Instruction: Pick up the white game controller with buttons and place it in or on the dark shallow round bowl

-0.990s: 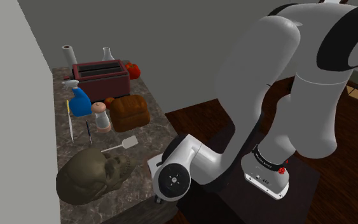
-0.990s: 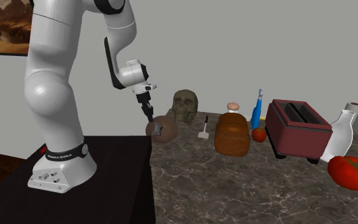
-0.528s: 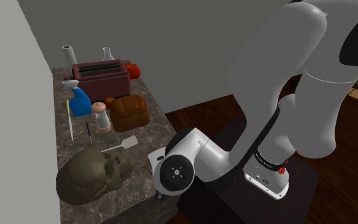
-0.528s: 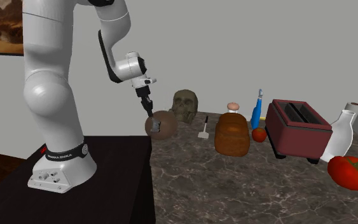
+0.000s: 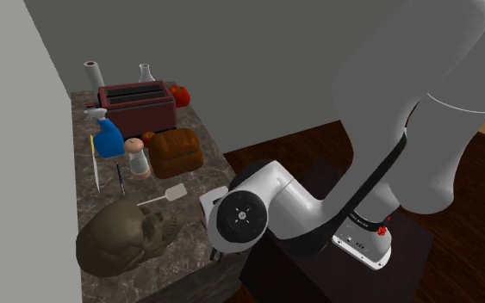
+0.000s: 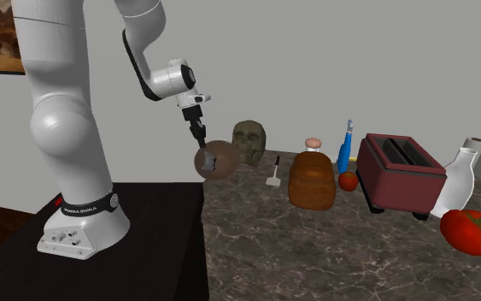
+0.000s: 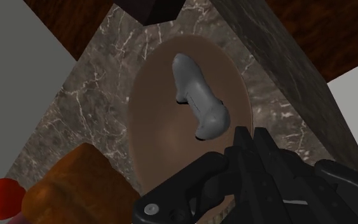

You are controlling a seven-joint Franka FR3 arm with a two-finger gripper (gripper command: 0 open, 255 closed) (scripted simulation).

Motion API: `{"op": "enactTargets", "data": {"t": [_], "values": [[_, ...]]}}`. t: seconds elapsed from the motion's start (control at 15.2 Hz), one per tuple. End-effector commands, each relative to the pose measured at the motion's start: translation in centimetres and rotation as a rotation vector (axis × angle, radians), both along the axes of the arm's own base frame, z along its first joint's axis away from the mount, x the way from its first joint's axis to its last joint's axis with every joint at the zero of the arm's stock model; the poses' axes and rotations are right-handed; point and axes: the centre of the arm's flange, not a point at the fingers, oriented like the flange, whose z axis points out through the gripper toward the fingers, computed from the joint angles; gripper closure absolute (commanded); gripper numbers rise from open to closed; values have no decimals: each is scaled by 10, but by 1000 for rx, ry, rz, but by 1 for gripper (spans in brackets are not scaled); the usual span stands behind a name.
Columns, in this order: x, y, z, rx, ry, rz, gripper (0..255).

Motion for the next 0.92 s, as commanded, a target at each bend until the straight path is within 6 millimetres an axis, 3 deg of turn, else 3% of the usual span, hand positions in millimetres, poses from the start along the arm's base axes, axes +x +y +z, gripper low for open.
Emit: {"op": "enactTargets", "data": {"t": [0.0,0.13,0.86], "values": [[12,-7,15,0,0,1,255],[26,-14,28,0,0,1,255],[26,-14,-30,0,0,1,255]]}}
